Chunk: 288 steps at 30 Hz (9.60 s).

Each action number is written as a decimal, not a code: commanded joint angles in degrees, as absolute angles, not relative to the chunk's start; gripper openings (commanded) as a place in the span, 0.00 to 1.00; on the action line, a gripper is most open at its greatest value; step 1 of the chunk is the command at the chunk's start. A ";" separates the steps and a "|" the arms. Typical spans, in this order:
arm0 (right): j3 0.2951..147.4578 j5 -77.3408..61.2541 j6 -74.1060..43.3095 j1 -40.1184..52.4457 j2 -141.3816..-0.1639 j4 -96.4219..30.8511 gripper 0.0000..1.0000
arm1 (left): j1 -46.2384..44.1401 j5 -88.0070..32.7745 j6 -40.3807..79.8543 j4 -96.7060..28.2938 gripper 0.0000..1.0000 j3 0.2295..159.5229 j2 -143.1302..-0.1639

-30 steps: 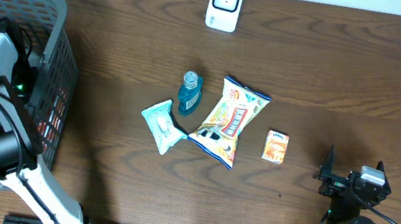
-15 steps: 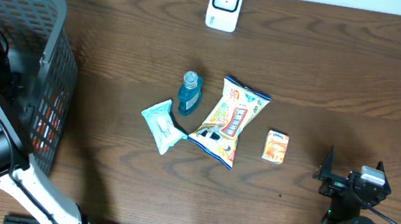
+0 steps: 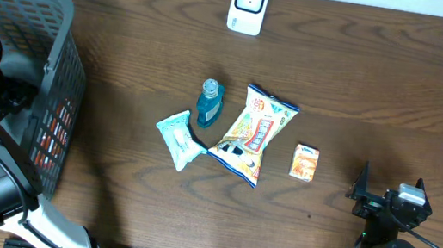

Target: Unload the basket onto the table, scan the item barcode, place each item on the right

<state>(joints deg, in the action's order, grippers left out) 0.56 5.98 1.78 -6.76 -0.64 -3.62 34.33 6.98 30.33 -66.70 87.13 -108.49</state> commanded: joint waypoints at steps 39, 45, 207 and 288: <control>0.30 6.07 2.22 -7.09 -0.38 -3.64 0.99 | 35.14 8.91 21.04 -50.89 0.57 67.24 -108.68; 0.30 6.04 2.22 -7.09 -0.38 -3.64 0.99 | 35.11 2.11 21.32 -52.66 0.98 67.22 -108.71; 0.30 6.04 2.24 -7.09 -0.38 -3.64 0.99 | -53.15 -4.58 35.59 -21.74 0.07 88.95 -118.85; 0.30 6.07 2.24 -7.09 -0.38 -3.64 0.99 | -17.37 11.00 -9.06 -26.46 0.99 77.14 -38.68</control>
